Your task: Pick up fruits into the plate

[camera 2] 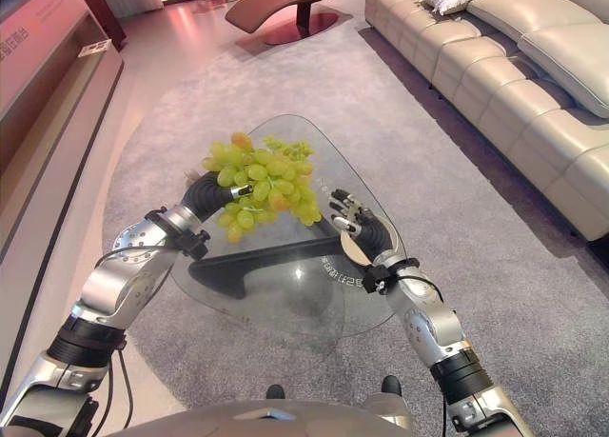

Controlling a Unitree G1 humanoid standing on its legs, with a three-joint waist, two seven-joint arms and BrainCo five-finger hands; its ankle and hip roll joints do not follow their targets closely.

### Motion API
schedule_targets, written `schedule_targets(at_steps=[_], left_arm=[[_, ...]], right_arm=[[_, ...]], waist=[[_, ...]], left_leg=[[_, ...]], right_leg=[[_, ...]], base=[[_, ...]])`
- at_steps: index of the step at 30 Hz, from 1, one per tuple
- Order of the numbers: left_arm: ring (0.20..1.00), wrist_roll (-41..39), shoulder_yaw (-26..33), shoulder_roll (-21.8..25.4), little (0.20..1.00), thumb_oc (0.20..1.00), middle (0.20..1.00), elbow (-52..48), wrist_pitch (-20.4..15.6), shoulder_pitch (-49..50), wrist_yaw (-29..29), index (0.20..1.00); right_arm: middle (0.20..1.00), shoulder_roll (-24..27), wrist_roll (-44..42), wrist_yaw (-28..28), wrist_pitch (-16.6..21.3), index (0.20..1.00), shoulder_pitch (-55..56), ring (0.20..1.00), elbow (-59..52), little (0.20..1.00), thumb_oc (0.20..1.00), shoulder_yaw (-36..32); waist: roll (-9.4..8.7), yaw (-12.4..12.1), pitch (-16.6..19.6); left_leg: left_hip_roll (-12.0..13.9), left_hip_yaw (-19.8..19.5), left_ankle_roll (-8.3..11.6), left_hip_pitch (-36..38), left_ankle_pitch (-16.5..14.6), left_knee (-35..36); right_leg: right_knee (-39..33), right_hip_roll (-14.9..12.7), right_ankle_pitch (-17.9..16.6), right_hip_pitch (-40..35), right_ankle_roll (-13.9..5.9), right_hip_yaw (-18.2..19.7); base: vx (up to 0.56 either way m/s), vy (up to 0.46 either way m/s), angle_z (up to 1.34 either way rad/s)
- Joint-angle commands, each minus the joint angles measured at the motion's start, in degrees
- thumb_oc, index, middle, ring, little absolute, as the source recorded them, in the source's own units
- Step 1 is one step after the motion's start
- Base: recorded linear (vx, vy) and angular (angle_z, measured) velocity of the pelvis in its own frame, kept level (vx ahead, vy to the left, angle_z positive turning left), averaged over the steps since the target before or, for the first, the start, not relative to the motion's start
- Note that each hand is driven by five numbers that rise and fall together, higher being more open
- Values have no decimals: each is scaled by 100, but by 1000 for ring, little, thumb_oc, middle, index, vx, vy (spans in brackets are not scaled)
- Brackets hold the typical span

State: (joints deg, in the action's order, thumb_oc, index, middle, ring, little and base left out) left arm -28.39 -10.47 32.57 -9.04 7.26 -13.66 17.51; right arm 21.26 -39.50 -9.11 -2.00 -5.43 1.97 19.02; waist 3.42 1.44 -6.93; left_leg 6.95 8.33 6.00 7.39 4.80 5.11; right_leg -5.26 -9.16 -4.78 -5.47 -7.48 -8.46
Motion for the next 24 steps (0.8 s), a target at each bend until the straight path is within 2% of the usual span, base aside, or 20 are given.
schedule_targets(at_steps=[1,6,14,22,24], left_arm=[[200,-462,72,366,200,200,200,-366,-483,-577,129,200],[200,-382,-47,326,200,200,200,-372,-297,-542,318,200],[200,-320,-83,397,200,200,200,-314,13,-455,716,200],[200,-370,-165,404,200,200,200,-305,102,-448,819,200],[200,-374,-195,385,200,200,200,-315,117,-492,812,200]], right_arm=[[1000,-115,-215,-182,287,1000,-303,1000,-290,1000,1000,73],[1000,-146,136,-22,596,1000,-406,1000,-386,1000,1000,129],[1000,-19,459,238,838,1000,-578,1000,-687,1000,1000,33],[1000,25,295,194,720,1000,-714,1000,-874,1000,1000,36],[1000,23,3,-12,494,1000,-769,1000,-887,1000,1000,77]], waist=[[-196,0,76],[-192,5,49],[-160,3,35],[-157,-10,36],[-169,-21,32]], left_leg=[[-216,32,-215,7,-855,-390],[-223,41,-229,14,-862,-409],[-254,52,-259,21,-875,-405],[-260,55,-264,20,-886,-429],[-261,41,-267,17,-888,-433]], right_leg=[[526,-81,728,-178,-9,-311],[525,-72,719,-179,-15,-288],[509,-74,707,-171,-24,-244],[521,-79,712,-172,-25,-245],[534,-75,722,-174,-18,-248]], base=[[0,0,0],[0,0,0],[0,0,0],[0,0,0],[0,0,0]])
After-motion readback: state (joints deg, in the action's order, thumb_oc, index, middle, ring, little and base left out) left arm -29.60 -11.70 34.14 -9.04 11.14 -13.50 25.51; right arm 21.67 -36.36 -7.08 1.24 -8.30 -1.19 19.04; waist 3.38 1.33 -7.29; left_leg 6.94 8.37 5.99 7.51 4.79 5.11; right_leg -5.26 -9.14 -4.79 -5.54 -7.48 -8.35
